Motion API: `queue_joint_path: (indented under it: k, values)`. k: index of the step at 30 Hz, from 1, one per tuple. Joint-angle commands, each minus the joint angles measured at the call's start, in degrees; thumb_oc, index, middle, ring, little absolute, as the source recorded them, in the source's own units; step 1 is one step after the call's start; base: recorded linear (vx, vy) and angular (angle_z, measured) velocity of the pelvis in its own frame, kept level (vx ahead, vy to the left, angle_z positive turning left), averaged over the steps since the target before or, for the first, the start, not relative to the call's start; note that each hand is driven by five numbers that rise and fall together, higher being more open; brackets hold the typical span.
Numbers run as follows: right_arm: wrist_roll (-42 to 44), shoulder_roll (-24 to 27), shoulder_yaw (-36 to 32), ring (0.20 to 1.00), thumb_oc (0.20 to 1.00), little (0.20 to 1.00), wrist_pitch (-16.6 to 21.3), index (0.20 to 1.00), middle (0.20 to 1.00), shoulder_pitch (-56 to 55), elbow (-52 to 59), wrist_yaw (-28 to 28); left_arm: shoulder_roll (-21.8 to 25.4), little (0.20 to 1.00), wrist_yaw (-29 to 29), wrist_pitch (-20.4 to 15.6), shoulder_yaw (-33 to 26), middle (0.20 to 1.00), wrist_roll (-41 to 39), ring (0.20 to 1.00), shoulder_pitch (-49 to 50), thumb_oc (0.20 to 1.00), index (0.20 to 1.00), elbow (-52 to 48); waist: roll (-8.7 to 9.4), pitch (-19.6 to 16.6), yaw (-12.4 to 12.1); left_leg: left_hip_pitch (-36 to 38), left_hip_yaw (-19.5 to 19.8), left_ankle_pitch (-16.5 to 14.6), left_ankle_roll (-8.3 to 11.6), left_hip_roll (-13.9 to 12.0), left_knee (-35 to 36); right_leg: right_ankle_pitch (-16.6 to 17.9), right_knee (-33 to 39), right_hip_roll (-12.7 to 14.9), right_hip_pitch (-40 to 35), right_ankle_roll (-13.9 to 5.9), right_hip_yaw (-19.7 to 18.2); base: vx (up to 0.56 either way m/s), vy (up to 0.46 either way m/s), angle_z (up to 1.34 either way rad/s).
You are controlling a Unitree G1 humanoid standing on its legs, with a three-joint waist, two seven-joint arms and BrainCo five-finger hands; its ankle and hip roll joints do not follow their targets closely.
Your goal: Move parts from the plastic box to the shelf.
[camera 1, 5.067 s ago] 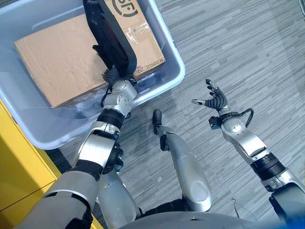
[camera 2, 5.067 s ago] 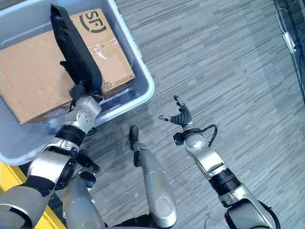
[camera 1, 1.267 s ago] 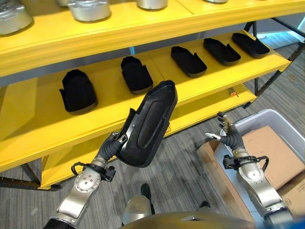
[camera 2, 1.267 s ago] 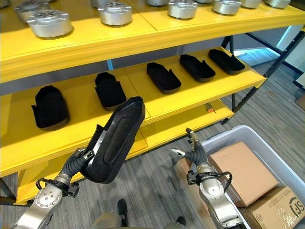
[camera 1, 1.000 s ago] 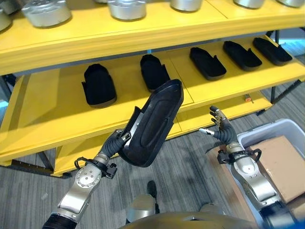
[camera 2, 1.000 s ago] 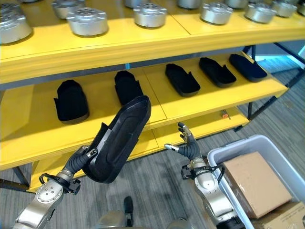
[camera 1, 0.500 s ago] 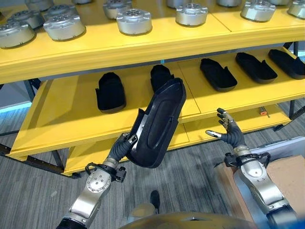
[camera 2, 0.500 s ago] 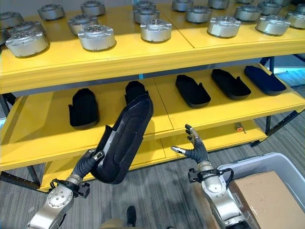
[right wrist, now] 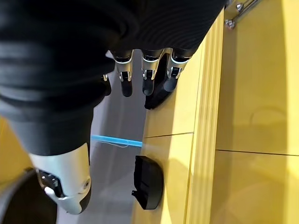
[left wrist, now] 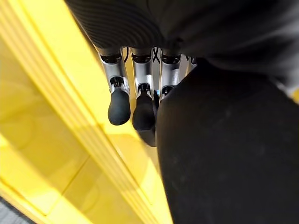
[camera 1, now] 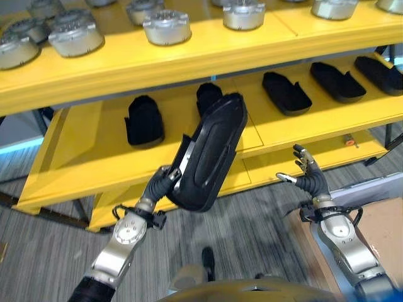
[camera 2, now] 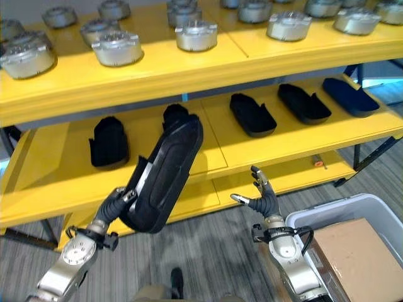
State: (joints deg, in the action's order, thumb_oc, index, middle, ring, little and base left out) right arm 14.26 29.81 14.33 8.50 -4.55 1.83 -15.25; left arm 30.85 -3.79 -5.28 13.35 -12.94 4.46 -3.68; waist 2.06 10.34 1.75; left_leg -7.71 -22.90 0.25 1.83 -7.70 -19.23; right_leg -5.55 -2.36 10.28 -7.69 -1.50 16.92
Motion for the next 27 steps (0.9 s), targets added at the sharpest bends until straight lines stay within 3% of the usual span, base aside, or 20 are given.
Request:
queue_joint_path:
  k: [1,2,6,7,10,13,17,23,25,27]
  values:
    - [-1.2,1.8,-0.9,1.000,1.000,1.000,4.7,1.000,1.000,0.9,0.3,1.5,0.1,0.200,-2.3,-3.1,-2.4,0.200,-2.4,0.200,-0.1,0.200,0.200,-5.0,-1.64,-1.2,0.8,9.8,4.1,-2.9,1.13,-1.0,5.1,2.6,-2.6,-3.7,3.2,-2.99,-2.8,0.08,0.237,-0.06]
    - [-1.2,2.1,-1.2,1.000,1.000,1.000,5.1,1.000,1.000,0.2,0.9,2.3,0.4,0.200,-2.1,-3.0,-2.9,0.200,-3.1,0.200,0.5,0.200,0.200,-5.3,-1.80,-1.7,0.8,11.0,5.0,-0.9,2.07,-2.9,9.4,2.7,-2.4,-3.4,3.4,-3.28,-3.1,0.06,0.265,-0.10]
    - [-0.5,3.6,-1.7,1.000,1.000,1.000,5.2,1.000,1.000,-1.8,2.5,0.9,0.2,0.200,-0.9,-4.4,-2.1,0.200,-3.5,0.200,1.4,0.200,0.200,-4.7,-2.85,-2.1,2.3,11.5,1.6,9.5,6.06,-12.6,16.2,1.2,-3.8,-0.8,2.6,-4.03,-1.4,0.02,0.333,0.13]
    - [-0.6,3.6,-1.6,1.000,1.000,1.000,5.4,1.000,1.000,-1.8,2.4,0.8,0.2,0.200,-1.0,-4.6,-1.9,0.200,-3.4,0.200,1.4,0.200,0.200,-4.6,-2.93,-2.0,2.4,11.5,1.5,9.8,6.13,-12.9,16.4,1.0,-4.1,-0.5,2.7,-4.08,-1.3,0.02,0.421,0.33]
    - [-0.4,3.4,-0.8,1.000,1.000,1.000,6.0,1.000,1.000,-1.4,1.7,0.2,0.4,0.200,-1.7,-5.0,-1.3,0.200,-2.0,0.200,1.3,0.200,0.200,-3.7,-3.70,-1.9,2.3,12.8,2.5,7.0,5.83,-11.7,18.2,0.4,-6.4,1.3,3.0,-4.85,-1.0,0.02,0.373,0.21]
    - [-0.5,2.4,-1.0,1.000,1.000,1.000,6.4,1.000,1.000,-1.7,1.1,-1.6,0.6,0.200,-1.4,-5.4,-0.9,0.200,-1.6,0.200,0.9,0.200,0.200,-2.4,-3.54,-1.9,2.3,13.6,3.5,3.4,4.40,-7.3,18.0,0.9,-6.4,2.3,2.5,-5.87,-2.0,0.00,0.472,0.28]
    - [-0.6,1.3,-2.5,1.000,1.000,1.000,7.1,1.000,1.000,-1.4,0.7,-1.8,1.4,0.200,-1.8,-6.4,-1.1,0.200,1.0,0.200,0.7,0.200,0.200,-2.6,-3.28,-2.2,1.6,14.7,5.2,2.3,2.66,-3.3,20.3,3.8,-3.9,3.2,2.5,-8.07,-3.4,0.01,0.308,0.18]
    - [-0.5,0.7,-3.7,1.000,1.000,1.000,5.8,1.000,1.000,-1.4,3.3,-0.8,2.1,0.200,-1.7,-7.1,-2.3,0.200,2.3,0.200,1.5,0.200,0.200,-3.0,-2.34,-1.9,0.2,15.2,5.5,1.6,0.30,0.1,23.1,5.4,-4.4,4.7,3.6,-10.16,-3.2,-0.02,0.286,0.06]
    - [-0.8,0.5,-3.4,1.000,1.000,1.000,5.6,1.000,1.000,-0.6,3.8,0.0,2.3,0.200,-0.9,-7.1,-3.3,0.200,1.9,0.200,1.8,0.200,0.200,-3.3,-1.88,-1.6,-0.9,15.0,5.3,1.0,-0.63,1.4,23.3,6.1,-5.6,5.0,4.3,-10.51,-2.4,-0.08,0.289,-0.01]
    - [-0.9,0.1,-2.7,1.000,1.000,1.000,5.4,1.000,1.000,1.0,4.5,1.7,2.1,0.200,-0.5,-7.3,-4.3,0.200,1.9,0.200,2.2,0.200,0.200,-3.4,-1.51,-1.2,-3.2,15.0,3.6,0.4,-1.45,2.6,23.1,7.0,-7.9,5.6,4.6,-10.53,1.6,-0.07,0.276,-0.12]
